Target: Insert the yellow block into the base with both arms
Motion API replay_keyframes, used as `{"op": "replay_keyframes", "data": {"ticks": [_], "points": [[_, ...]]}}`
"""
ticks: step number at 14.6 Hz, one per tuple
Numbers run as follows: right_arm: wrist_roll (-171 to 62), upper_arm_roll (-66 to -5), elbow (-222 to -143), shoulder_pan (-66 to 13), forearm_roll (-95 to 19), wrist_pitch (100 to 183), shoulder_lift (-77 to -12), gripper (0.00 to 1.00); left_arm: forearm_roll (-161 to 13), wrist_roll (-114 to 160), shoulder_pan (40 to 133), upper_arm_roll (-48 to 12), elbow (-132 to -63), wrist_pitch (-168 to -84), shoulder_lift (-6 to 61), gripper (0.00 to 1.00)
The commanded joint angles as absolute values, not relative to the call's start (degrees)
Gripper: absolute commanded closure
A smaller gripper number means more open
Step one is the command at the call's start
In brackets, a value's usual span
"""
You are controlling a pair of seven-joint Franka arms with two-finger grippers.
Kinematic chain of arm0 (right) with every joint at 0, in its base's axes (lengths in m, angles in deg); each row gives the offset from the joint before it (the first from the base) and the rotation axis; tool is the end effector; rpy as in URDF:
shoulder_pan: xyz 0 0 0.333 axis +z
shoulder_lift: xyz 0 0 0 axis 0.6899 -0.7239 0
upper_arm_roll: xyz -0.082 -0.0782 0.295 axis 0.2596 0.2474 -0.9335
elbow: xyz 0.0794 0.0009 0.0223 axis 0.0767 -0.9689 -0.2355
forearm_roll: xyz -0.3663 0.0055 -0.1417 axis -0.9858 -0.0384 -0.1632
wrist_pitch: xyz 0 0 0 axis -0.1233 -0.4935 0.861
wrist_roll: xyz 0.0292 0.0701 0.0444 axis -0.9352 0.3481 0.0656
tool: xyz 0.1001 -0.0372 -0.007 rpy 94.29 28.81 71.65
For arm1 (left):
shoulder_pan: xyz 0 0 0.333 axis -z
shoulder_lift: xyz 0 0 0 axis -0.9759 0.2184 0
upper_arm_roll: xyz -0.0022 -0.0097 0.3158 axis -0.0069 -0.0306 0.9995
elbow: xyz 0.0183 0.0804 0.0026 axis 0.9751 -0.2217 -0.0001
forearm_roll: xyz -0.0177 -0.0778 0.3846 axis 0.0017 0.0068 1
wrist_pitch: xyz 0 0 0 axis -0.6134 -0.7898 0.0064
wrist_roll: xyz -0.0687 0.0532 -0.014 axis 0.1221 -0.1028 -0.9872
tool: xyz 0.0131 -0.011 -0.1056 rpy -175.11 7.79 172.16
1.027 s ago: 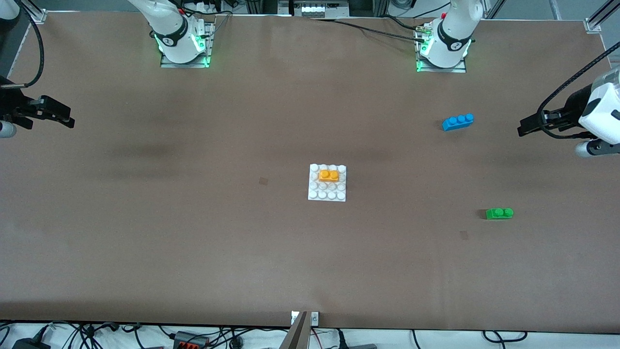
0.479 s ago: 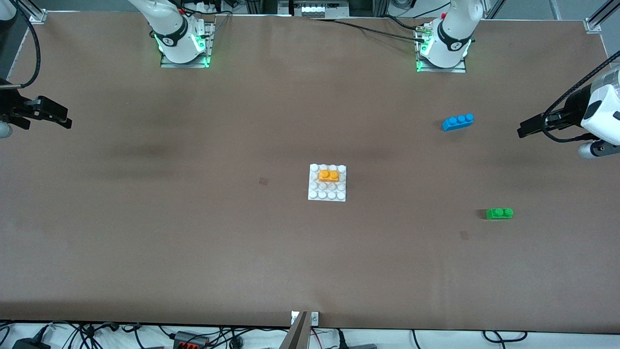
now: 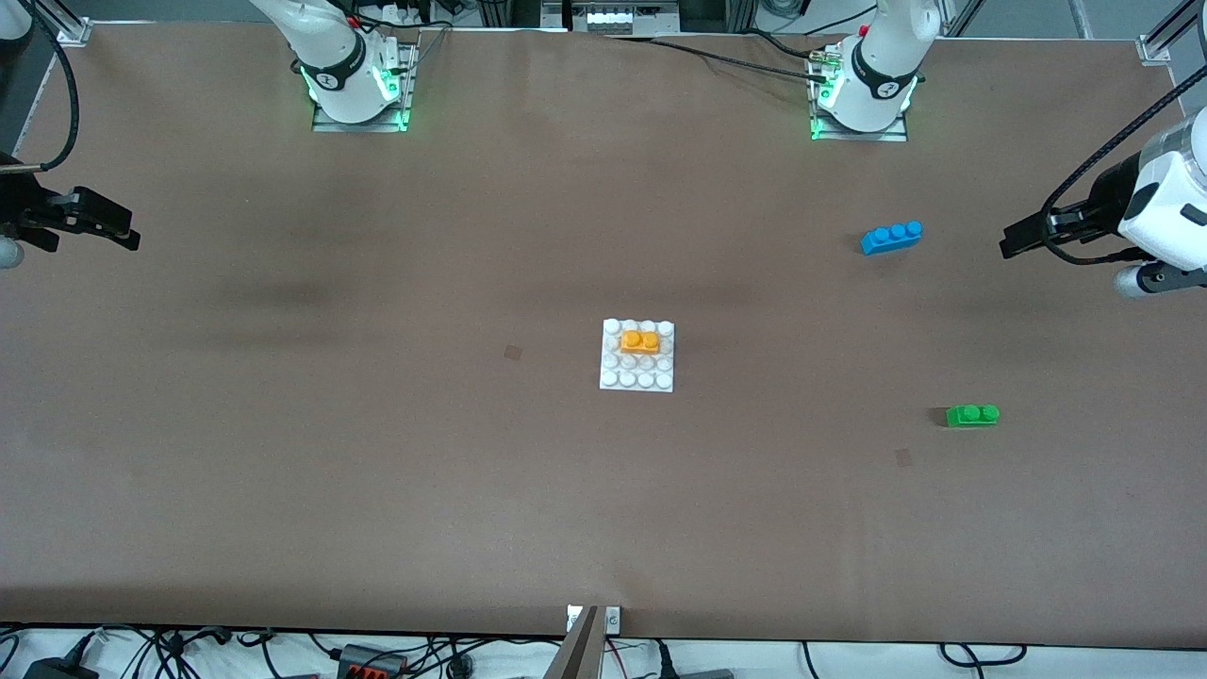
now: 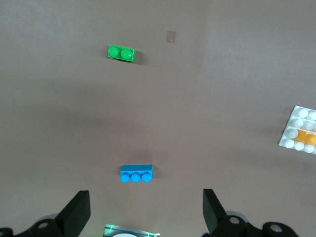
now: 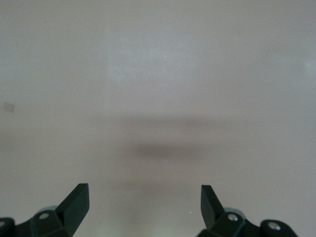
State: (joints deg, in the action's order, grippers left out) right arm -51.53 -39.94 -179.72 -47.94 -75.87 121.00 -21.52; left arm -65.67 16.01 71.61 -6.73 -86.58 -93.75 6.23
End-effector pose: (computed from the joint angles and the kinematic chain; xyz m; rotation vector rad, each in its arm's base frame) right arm 0.5581 -0.0551 0.5755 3.1217 0.0660 -0.0540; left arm 0.5657 -0.0101 0.5841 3.1121 0.3392 -0.2336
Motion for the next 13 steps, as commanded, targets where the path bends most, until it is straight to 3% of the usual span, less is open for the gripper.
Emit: {"op": "replay_keyframes", "data": {"ticks": [1,6,13], "points": [[-51.86,-40.16,-178.78,-48.28,-75.98,120.87,-21.90,0.00,-66.03,15.48,72.20,-5.96,-87.71,-93.56,5.05,0.00],[-51.78,-40.16,-178.78,-48.28,-75.98,120.78,-21.90,0.00,-66.21,15.57,76.33,-1.66,-87.62,-94.18,5.23,0.00],[-51.69,-40.16,-178.78,-48.37,-75.98,120.69,-21.90,0.00,-66.38,15.66,76.68,-2.35,-86.66,-93.83,6.02,0.00]]}}
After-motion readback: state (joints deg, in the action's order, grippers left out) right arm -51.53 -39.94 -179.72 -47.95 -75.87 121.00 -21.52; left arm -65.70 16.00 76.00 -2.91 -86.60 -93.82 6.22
